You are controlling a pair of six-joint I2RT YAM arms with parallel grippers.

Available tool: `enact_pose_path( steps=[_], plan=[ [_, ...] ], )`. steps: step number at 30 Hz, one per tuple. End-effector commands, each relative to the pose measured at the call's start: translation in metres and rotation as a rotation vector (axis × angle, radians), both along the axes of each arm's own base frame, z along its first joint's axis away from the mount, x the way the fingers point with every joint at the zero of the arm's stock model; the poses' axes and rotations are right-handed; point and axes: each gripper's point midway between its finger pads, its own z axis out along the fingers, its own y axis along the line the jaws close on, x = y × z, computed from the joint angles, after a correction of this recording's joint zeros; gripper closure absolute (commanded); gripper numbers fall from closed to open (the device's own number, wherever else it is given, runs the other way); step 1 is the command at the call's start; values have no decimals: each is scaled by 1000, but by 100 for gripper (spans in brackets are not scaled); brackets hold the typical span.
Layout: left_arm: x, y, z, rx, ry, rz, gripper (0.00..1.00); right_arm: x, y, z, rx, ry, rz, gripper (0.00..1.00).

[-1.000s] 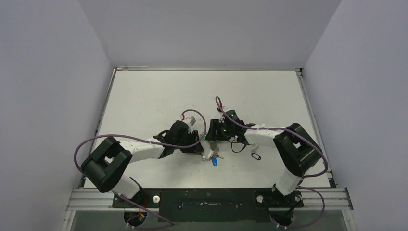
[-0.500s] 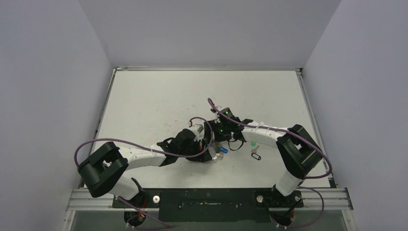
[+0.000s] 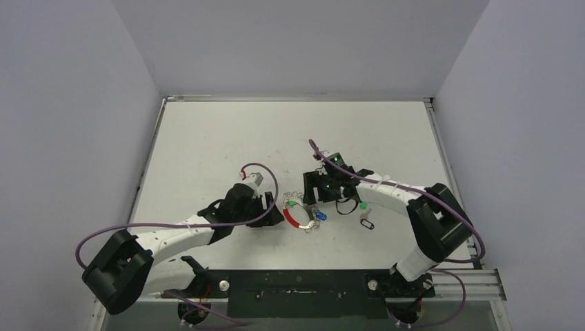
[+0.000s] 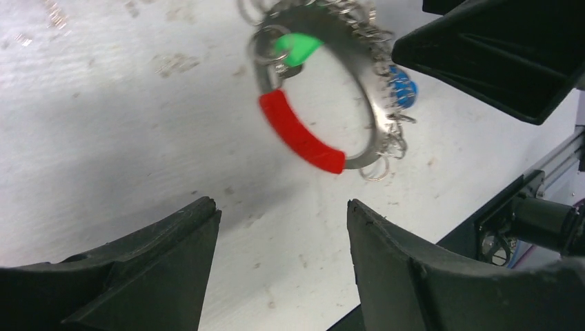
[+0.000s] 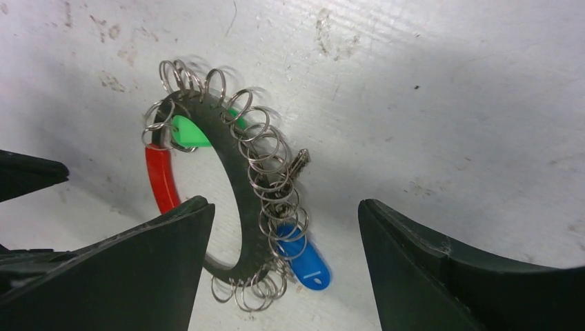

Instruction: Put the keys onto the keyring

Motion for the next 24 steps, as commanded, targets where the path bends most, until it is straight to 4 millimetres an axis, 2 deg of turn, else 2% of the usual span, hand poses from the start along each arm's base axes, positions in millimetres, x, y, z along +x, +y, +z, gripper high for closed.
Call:
enact_pose_path(
  steps=[1,6,12,14,16,19,24],
  plan=[
    [-3,11,0,-37,36,49,35,1,28,-15,33,21,70,23],
    [-11,27,-5,-4,60,81,35,-9,52,-24,37,60,150,34],
    [-14,56,-6,106,53,150,38,-42,54,-30,32,111,223,51],
    [-16,59,-4,118,52,145,38,-54,54,-27,47,127,242,57],
    [-18,60,-4,118,49,142,38,-67,58,-22,76,139,271,57],
    [-17,59,-6,111,48,145,38,-75,60,-11,108,134,285,50],
    [-20,50,-14,73,79,130,39,-68,52,7,109,59,238,34]
  ],
)
